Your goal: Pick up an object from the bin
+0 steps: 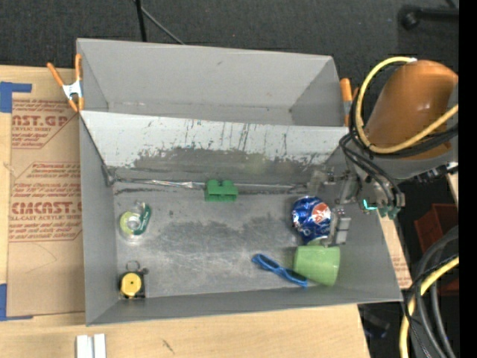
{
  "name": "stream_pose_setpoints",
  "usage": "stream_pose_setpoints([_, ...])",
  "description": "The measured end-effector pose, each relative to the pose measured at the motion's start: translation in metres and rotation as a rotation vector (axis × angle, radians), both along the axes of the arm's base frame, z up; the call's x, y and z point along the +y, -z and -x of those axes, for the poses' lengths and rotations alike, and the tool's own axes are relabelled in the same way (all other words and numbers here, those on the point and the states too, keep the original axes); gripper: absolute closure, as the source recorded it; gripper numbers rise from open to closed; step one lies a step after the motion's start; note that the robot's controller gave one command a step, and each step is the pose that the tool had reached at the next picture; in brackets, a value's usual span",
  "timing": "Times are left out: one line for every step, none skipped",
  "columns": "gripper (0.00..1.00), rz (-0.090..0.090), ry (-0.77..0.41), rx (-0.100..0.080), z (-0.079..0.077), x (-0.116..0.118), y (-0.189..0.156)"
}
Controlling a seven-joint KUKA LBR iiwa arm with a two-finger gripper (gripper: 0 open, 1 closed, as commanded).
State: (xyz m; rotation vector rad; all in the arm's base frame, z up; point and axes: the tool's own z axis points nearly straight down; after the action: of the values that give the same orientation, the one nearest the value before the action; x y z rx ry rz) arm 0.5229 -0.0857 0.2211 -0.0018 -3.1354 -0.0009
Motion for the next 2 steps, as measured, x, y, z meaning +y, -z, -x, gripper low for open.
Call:
stream_pose_setpoints([0.00,0.002,0.008,-0.022,-0.0507,-0.0711,0.1465])
stream_pose_setpoints([0.00,0.007,0.009,-0.033,-0.0540,-0.0728,0.1423])
